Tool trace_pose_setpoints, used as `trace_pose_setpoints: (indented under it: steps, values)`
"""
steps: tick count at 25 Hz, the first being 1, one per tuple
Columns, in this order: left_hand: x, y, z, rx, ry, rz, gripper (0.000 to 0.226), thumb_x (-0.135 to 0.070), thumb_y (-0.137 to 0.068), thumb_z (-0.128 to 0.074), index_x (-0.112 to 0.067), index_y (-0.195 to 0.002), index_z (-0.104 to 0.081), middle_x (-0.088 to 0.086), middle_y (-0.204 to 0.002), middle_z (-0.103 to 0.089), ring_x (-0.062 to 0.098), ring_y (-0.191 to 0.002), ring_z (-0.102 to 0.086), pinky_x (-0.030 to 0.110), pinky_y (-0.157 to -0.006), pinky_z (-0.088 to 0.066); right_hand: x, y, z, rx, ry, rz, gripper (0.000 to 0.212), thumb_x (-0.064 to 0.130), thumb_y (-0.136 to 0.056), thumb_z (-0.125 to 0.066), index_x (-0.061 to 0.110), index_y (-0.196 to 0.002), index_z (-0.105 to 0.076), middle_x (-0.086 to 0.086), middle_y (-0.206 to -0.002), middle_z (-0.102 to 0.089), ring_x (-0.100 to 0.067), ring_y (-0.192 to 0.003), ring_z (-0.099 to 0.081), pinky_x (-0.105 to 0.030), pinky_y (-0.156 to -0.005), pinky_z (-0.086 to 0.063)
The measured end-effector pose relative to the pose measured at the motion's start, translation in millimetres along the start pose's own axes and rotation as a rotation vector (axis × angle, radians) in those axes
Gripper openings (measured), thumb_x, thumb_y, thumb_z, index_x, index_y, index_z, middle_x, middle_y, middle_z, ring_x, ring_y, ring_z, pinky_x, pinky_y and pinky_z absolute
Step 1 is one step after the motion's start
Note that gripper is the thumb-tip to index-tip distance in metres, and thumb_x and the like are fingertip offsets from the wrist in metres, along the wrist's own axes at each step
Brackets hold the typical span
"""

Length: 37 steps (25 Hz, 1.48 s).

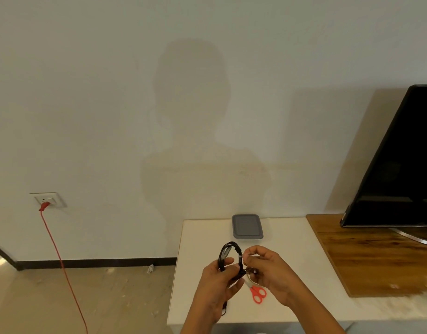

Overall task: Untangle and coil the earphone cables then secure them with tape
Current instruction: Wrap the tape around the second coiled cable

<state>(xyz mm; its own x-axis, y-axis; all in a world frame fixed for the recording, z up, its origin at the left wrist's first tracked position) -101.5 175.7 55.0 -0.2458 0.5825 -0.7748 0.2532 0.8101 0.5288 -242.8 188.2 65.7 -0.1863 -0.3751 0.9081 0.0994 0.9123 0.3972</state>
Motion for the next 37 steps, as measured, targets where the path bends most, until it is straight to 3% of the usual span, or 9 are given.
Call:
trace_pose_setpoints:
  steps: [3, 8, 13, 18, 25, 28, 32, 37]
  values:
    - [-1.0, -0.3, 0.5, 0.051, 0.013, 0.029, 0.014, -0.002, -0.091, -0.060, 0.000, -0.103, -0.066, 0.015, -0.086, -0.074, 0.025, -0.083, -0.068, 0.032, -0.070, -0.056, 1.8, -0.8, -1.3, 0.035, 0.015, -0.012, 0.009, 0.006, -0.089, -0.060, 0.004, -0.092, -0.068, -0.013, -0.079, -0.062, -0.022, -0.074, -0.055, -0.025, -0.069, -0.053]
    - [-0.1, -4.6, 1.1, 0.044, 0.051, 0.076, 0.019, -0.001, -0.090, -0.061, 0.010, -0.104, -0.065, 0.020, -0.086, -0.072, 0.016, -0.060, -0.065, 0.024, -0.061, -0.058, 8.7, -3.2, -2.1, 0.040, 0.136, 0.047, 0.009, 0.004, -0.087, -0.060, 0.006, -0.090, -0.068, -0.013, -0.085, -0.068, -0.021, -0.079, -0.064, -0.026, -0.075, -0.055]
    - [1.8, -6.3, -0.4, 0.063, 0.043, 0.129, 0.020, 0.003, -0.088, -0.061, 0.012, -0.105, -0.064, 0.022, -0.082, -0.071, 0.022, -0.063, -0.068, 0.024, -0.055, -0.057, 13.6, -6.6, 0.5, 0.007, 0.308, 0.159, 0.008, 0.008, -0.085, -0.065, 0.012, -0.085, -0.071, -0.007, -0.081, -0.070, -0.016, -0.076, -0.065, -0.023, -0.072, -0.055]
    - [2.5, -5.4, -3.7, 0.112, 0.077, 0.144, 0.016, 0.001, -0.090, -0.060, 0.010, -0.102, -0.063, 0.023, -0.084, -0.071, 0.036, -0.078, -0.071, 0.034, -0.062, -0.061, 13.3, -8.4, 1.4, 0.004, 0.356, 0.181, 0.006, 0.013, -0.086, -0.065, 0.015, -0.084, -0.071, -0.010, -0.087, -0.071, -0.017, -0.081, -0.065, -0.027, -0.076, -0.055]
    - [7.0, -8.2, -1.7, 0.078, -0.003, 0.104, 0.013, -0.004, -0.091, -0.061, 0.003, -0.102, -0.062, 0.022, -0.086, -0.073, 0.028, -0.078, -0.071, 0.035, -0.073, -0.059, 6.2, -6.5, 0.5, 0.009, 0.381, 0.019, 0.007, 0.013, -0.089, -0.059, 0.016, -0.092, -0.064, -0.008, -0.087, -0.070, -0.019, -0.075, -0.068, -0.027, -0.067, -0.059]
    - [8.5, -8.3, -2.3, 0.057, -0.005, 0.092, 0.015, -0.005, -0.091, -0.061, 0.003, -0.104, -0.062, 0.020, -0.084, -0.073, 0.027, -0.077, -0.071, 0.034, -0.072, -0.058, 5.7, -6.8, -0.8, 0.005, 0.378, 0.076, 0.006, 0.010, -0.090, -0.059, 0.012, -0.091, -0.065, -0.012, -0.086, -0.070, -0.021, -0.074, -0.069, -0.024, -0.068, -0.058]
    - [9.4, -10.1, -2.0, 0.053, 0.028, 0.094, 0.020, -0.007, -0.092, -0.060, 0.003, -0.109, -0.062, 0.018, -0.082, -0.072, 0.026, -0.078, -0.068, 0.035, -0.074, -0.058, 5.8, -11.3, 4.5, -0.070, 0.457, 0.197, 0.009, 0.011, -0.085, -0.064, 0.018, -0.081, -0.068, -0.003, -0.082, -0.072, -0.017, -0.081, -0.068, -0.030, -0.082, -0.056]
    - [8.6, -7.0, -5.4, 0.099, 0.171, 0.152, 0.020, -0.012, -0.092, -0.061, 0.003, -0.102, -0.069, 0.014, -0.077, -0.067, 0.021, -0.071, -0.064, 0.040, -0.083, -0.055, 11.6, -8.7, -0.7, -0.137, 0.521, 0.391, 0.018, 0.011, -0.086, -0.065, 0.028, -0.079, -0.066, 0.008, -0.083, -0.070, -0.010, -0.083, -0.067, -0.014, -0.075, -0.050]
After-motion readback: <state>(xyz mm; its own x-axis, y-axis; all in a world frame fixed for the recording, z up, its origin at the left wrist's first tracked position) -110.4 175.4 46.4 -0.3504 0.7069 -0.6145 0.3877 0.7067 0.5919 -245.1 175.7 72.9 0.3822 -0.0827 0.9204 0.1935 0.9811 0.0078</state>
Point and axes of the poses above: each hand's wrist, its own y-axis away from the middle knuckle, its own z-axis out of the back of the hand, x = y × z, the point moved 4 cm from there along -y, towards the middle knuckle
